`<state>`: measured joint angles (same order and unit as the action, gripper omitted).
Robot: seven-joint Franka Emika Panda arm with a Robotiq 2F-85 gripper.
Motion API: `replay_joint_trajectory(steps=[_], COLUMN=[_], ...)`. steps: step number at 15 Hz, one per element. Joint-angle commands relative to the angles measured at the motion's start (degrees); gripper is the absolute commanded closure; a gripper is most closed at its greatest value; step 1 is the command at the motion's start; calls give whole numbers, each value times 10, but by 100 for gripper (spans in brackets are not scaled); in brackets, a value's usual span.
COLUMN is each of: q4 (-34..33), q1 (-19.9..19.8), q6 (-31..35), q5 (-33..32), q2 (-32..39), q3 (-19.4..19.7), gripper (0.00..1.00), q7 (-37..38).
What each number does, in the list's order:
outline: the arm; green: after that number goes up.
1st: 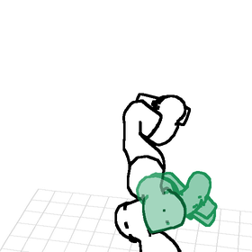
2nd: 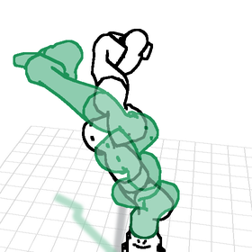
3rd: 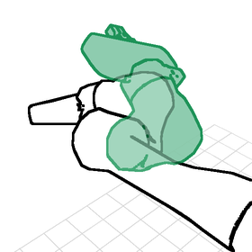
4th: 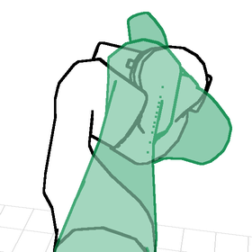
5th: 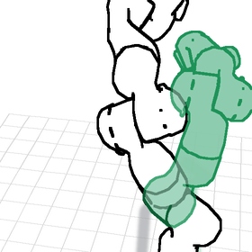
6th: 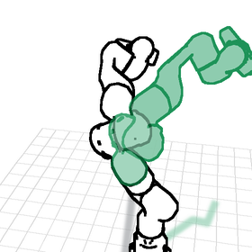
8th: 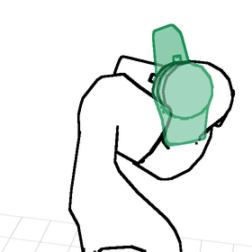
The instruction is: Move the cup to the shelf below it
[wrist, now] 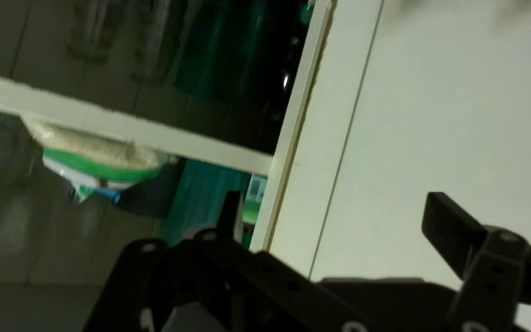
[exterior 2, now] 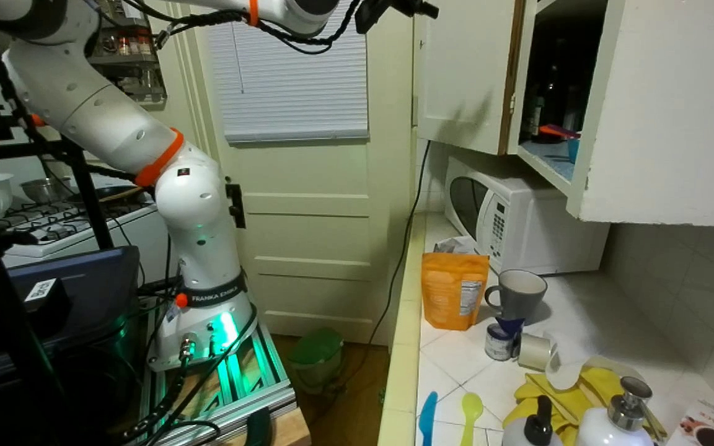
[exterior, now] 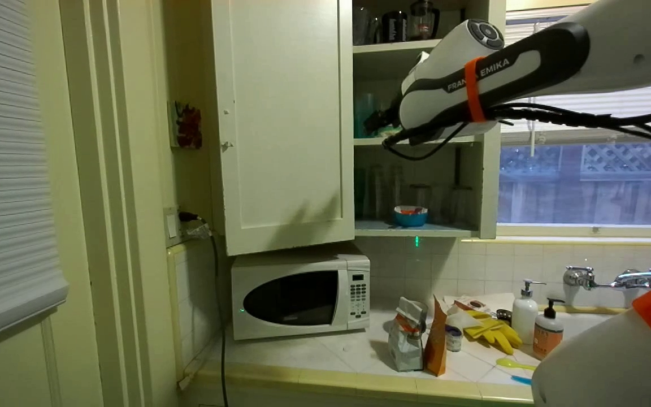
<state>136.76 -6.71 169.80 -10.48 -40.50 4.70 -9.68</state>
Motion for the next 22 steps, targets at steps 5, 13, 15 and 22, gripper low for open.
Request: replay_joint_trajectory(steps=[5,13,15,22], q4=[-44,-48,-51,-64], q1=[-68,-3,-5,-31], q6=[95,147,190,224], q5=[3,-2,-8,2], q2=[61,71,94,132], q3=[-23,58,69,79], gripper=[0,0,0,0], q7=[40,-28,-38,-25])
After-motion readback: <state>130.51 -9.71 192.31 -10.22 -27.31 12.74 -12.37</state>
